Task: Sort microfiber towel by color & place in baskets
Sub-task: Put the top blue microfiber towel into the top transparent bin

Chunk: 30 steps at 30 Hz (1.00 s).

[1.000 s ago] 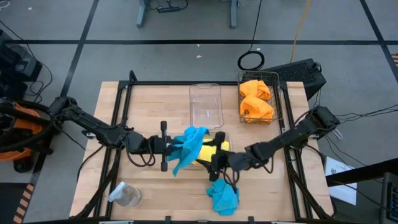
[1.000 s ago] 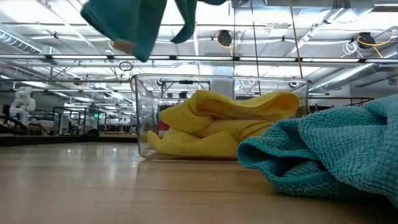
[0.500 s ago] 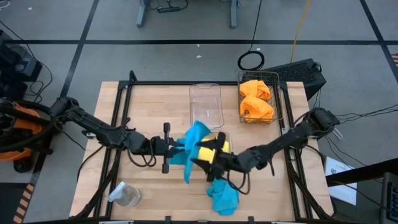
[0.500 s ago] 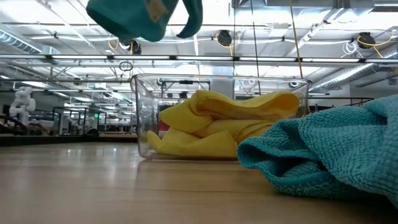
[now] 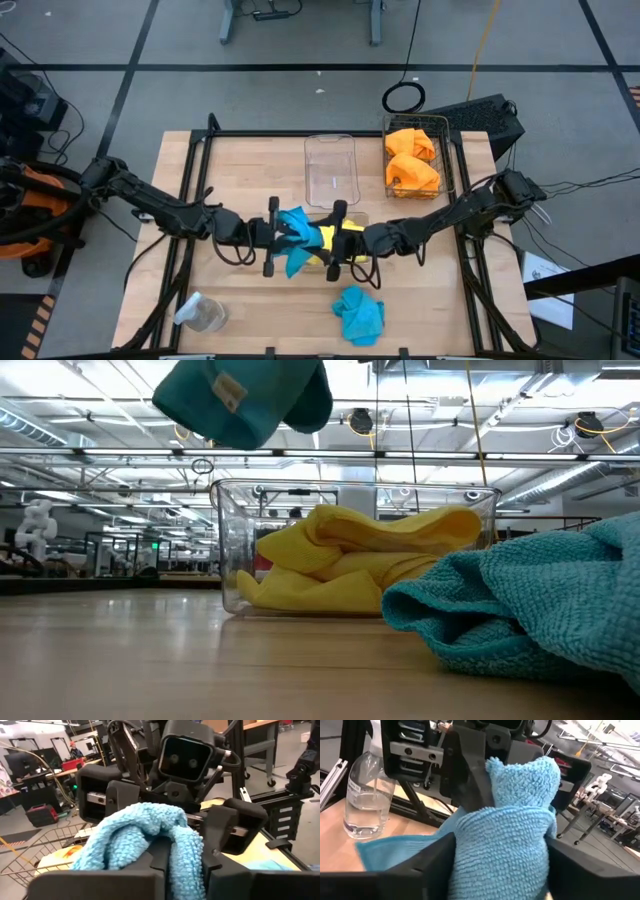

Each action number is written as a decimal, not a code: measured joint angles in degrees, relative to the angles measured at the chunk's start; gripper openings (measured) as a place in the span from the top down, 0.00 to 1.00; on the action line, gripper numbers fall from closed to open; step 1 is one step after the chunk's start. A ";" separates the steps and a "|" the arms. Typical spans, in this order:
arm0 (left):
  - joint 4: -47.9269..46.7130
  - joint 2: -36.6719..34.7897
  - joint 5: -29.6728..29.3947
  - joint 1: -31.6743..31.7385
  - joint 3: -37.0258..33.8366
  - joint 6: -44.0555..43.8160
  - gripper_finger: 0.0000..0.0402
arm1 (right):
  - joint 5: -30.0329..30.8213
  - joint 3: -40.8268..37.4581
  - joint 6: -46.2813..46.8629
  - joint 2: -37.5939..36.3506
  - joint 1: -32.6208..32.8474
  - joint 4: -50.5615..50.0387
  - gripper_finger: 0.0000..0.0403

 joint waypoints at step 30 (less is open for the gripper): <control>-26.95 -9.10 -11.88 -6.88 0.04 -12.43 0.30 | 27.39 -0.06 -17.46 -10.54 -1.72 -9.71 0.94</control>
